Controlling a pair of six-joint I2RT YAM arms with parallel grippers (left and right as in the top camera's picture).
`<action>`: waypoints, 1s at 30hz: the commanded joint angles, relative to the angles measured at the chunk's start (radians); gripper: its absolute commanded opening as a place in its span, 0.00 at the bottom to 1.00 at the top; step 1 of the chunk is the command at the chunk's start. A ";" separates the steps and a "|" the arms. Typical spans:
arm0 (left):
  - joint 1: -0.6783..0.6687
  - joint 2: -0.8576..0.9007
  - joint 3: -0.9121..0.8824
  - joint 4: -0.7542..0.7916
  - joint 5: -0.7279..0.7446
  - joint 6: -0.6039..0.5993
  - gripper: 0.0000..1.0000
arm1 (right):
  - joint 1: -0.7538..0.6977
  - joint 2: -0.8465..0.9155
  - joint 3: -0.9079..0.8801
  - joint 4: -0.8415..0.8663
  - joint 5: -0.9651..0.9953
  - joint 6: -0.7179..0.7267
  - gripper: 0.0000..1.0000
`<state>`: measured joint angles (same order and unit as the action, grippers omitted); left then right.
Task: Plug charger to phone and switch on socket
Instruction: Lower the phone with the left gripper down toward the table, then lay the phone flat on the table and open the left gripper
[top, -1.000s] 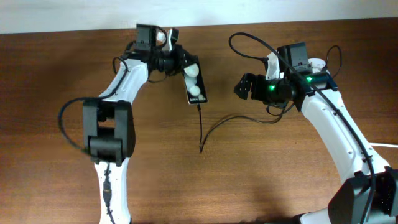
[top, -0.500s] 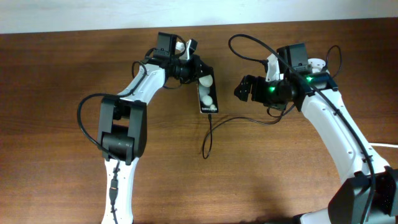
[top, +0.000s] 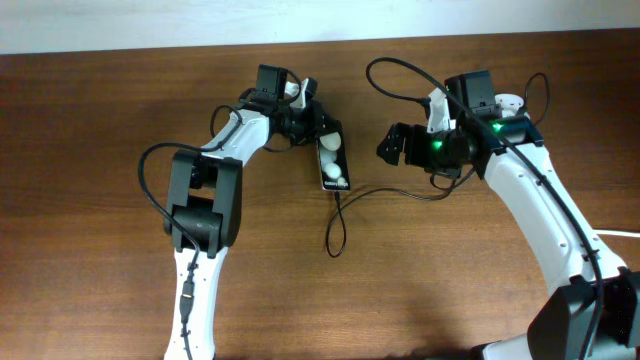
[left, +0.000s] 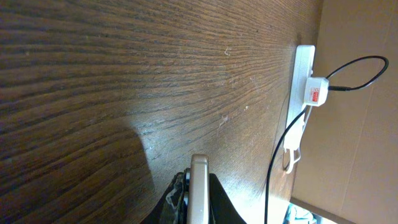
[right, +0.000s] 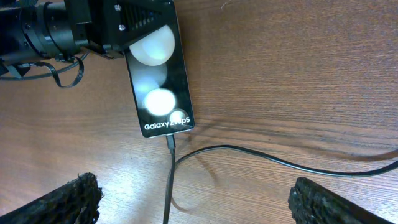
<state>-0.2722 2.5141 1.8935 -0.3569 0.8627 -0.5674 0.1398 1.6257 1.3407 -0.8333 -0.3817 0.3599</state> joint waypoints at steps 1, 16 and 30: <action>-0.007 0.006 0.007 0.000 0.024 0.023 0.17 | -0.003 -0.019 0.002 0.000 0.013 -0.012 1.00; 0.022 0.005 0.008 -0.159 -0.082 -0.008 0.99 | -0.003 -0.019 0.002 0.000 0.013 -0.012 1.00; 0.096 0.004 0.108 -0.389 -0.294 -0.126 0.99 | -0.003 -0.019 0.002 0.009 0.013 -0.012 1.00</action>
<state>-0.1867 2.4702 2.0144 -0.7170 0.6830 -0.6674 0.1398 1.6257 1.3407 -0.8299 -0.3817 0.3592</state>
